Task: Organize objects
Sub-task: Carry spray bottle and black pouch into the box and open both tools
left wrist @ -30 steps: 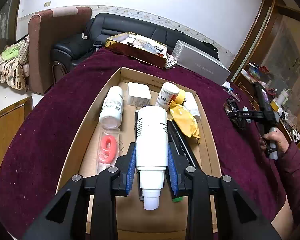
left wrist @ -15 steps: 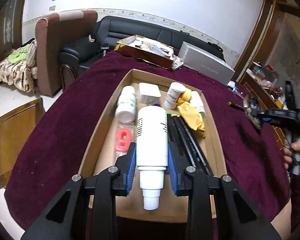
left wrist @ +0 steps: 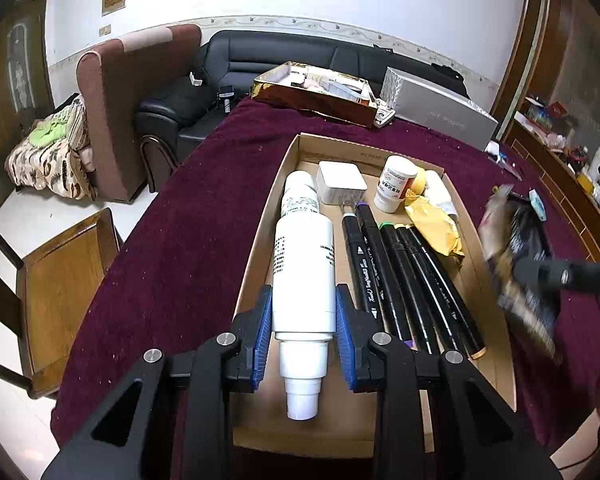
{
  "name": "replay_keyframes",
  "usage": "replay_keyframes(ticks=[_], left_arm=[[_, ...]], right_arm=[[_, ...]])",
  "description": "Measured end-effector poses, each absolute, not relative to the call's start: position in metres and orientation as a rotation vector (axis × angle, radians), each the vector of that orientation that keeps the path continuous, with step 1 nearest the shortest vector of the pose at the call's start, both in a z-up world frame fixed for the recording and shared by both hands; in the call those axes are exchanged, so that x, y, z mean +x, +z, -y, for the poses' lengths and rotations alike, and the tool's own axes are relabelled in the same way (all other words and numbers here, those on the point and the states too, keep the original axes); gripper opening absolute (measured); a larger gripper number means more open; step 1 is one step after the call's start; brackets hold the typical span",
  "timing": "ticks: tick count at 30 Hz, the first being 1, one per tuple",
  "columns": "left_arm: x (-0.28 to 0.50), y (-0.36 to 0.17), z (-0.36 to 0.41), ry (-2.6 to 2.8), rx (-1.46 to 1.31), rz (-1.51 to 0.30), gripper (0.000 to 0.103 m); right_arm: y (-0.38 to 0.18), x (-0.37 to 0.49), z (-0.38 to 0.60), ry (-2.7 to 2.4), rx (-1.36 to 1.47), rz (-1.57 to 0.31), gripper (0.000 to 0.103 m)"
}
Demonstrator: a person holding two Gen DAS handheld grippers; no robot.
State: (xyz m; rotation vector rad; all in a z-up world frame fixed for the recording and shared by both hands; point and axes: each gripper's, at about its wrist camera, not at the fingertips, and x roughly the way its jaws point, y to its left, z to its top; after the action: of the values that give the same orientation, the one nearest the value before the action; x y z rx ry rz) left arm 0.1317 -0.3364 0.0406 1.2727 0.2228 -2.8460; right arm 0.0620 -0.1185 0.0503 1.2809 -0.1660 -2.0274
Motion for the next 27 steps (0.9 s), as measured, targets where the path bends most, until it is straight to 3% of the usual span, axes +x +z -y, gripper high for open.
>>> replay_keyframes(ticks=[11, 19, 24, 27], left_arm=[[0.122, 0.021, 0.322, -2.850, 1.373, -0.160, 0.025], [0.125, 0.021, 0.324, -2.824, 1.359, -0.160, 0.025], [0.128, 0.033, 0.336, -2.824, 1.336, -0.266, 0.027], [0.136, 0.049, 0.339, -2.850, 1.278, -0.291, 0.038]], right_arm=[[0.022, 0.105, 0.172, -2.001, 1.267, -0.088, 0.024], [0.019, 0.112, 0.172, -1.993, 1.267, -0.108, 0.024], [0.021, 0.115, 0.175, -2.019, 1.254, -0.133, 0.025], [0.027, 0.113, 0.173, -2.064, 1.218, -0.137, 0.028]])
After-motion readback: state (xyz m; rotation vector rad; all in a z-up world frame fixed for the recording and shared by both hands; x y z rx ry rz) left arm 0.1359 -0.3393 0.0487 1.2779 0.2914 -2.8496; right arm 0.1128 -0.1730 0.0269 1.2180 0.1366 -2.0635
